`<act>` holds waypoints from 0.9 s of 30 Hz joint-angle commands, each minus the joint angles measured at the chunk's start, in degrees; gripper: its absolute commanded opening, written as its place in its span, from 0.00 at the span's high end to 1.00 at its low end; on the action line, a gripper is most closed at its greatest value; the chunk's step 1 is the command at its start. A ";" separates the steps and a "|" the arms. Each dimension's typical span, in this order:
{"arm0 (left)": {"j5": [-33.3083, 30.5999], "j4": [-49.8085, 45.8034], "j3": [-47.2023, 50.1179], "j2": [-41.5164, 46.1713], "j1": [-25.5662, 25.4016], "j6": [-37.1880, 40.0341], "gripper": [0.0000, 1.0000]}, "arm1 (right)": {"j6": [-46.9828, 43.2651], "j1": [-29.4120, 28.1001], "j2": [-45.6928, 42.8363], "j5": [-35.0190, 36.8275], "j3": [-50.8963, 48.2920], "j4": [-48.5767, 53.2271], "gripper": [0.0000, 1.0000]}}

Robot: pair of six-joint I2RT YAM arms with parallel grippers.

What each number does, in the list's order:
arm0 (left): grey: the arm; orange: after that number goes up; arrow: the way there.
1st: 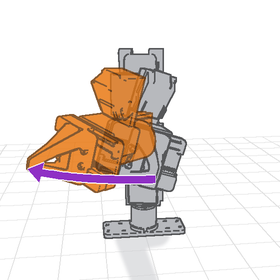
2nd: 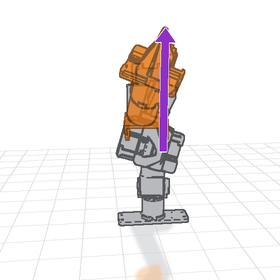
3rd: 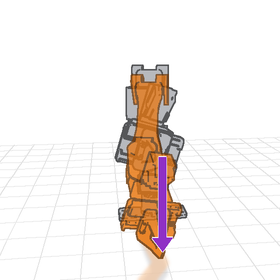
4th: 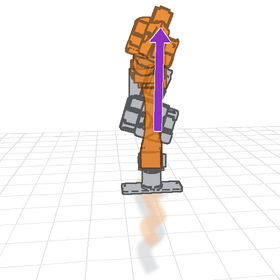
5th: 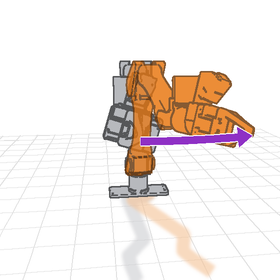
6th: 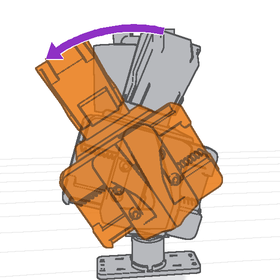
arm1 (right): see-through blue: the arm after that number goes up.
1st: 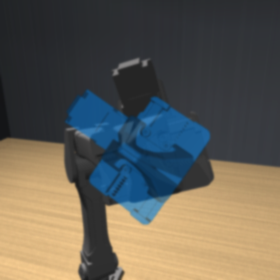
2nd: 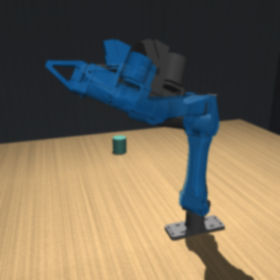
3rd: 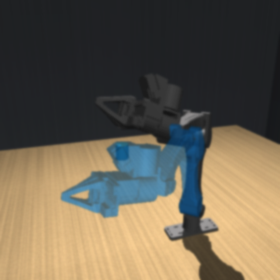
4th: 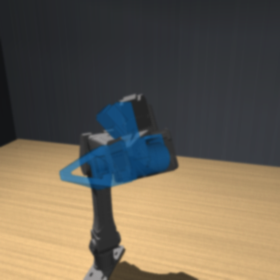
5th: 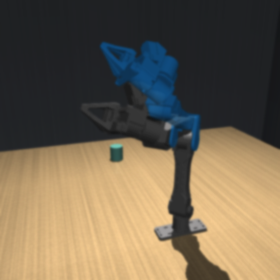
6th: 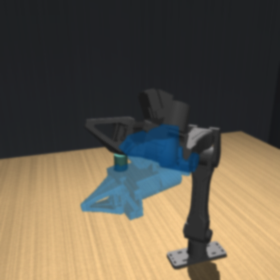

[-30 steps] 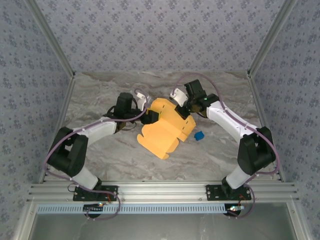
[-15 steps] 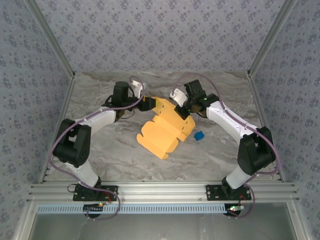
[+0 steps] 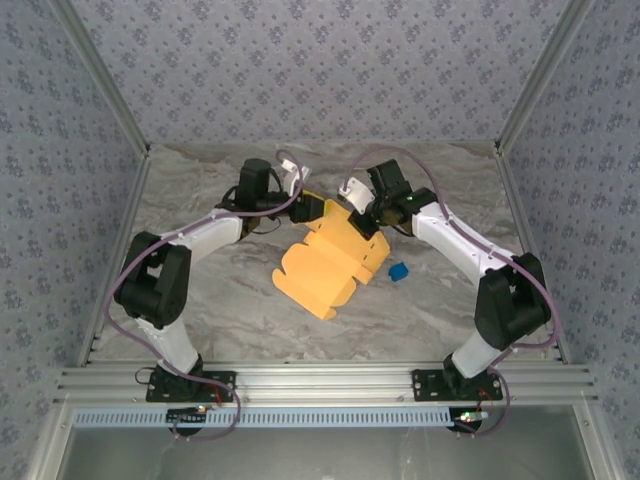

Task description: Fold the paper box

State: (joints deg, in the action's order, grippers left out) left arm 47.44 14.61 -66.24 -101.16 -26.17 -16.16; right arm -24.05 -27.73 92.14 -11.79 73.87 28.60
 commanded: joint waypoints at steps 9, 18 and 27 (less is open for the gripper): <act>2.58 6.08 1.85 -1.40 -3.32 -1.58 0.52 | 3.95 0.38 0.85 -1.92 1.56 -1.00 1.00; -3.86 -0.08 5.75 7.93 -2.04 1.33 0.48 | -0.76 -0.27 -2.08 3.65 0.62 0.01 1.00; -19.31 -5.60 18.02 24.25 4.52 -0.01 0.44 | -9.60 -4.17 -3.16 12.69 -2.54 -4.48 1.00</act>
State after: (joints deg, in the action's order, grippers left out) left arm 35.46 12.21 -50.61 -79.99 -23.81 -15.99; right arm -29.12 -31.03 90.08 -2.92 72.31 26.48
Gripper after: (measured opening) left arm 0.554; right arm 0.061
